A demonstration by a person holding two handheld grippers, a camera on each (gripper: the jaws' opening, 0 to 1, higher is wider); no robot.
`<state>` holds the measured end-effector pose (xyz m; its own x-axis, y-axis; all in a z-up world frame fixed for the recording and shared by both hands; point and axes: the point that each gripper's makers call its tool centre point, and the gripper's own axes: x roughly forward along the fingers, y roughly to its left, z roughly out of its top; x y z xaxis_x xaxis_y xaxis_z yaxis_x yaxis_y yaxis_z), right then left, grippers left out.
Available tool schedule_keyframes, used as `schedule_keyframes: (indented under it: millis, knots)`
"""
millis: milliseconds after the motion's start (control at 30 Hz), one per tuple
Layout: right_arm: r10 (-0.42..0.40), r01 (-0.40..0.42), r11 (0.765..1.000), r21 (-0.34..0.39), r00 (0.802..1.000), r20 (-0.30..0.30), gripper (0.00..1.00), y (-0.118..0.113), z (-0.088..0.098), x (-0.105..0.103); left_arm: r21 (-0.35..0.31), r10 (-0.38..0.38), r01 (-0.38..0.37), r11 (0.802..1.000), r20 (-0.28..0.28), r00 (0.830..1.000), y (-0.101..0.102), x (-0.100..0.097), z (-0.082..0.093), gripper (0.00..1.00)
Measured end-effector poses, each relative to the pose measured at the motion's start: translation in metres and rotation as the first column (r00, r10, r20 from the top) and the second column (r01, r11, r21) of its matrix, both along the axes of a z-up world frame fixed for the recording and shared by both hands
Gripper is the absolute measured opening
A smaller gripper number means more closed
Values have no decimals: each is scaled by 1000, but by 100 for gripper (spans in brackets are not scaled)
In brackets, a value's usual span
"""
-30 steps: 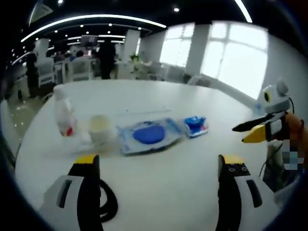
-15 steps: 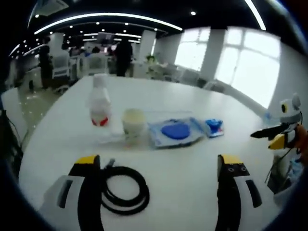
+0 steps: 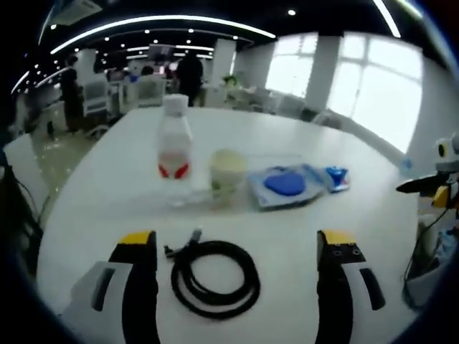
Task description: Arrange the tabletop items into an orderly group along one side of the table until the central work area is clear of visible clutter.
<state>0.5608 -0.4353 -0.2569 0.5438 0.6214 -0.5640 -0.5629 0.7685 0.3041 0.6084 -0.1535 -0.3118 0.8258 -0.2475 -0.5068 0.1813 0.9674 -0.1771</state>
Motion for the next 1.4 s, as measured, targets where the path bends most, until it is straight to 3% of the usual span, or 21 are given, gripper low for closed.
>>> schedule_keyframes:
  millis: [433, 700, 1033, 1400]
  knots:
    - [-27, 27, 1000, 6, 999, -20, 96, -1, -10, -3, 41, 80, -76, 996, -86, 993, 35, 1, -37, 66]
    - [-30, 30, 1000, -4, 999, -27, 95, 1, -16, -6, 57, 111, -104, 993, -139, 984, 45, -1, -61, 53]
    - [-31, 31, 1000, -3, 999, -35, 94, 2, -19, -9, 68, 134, -123, 990, -191, 973, 48, -7, -80, 38]
    - [-50, 49, 998, -34, 998, -35, 92, -2, -24, -10, 111, 158, -140, 984, -180, 971, 56, -6, -80, 25]
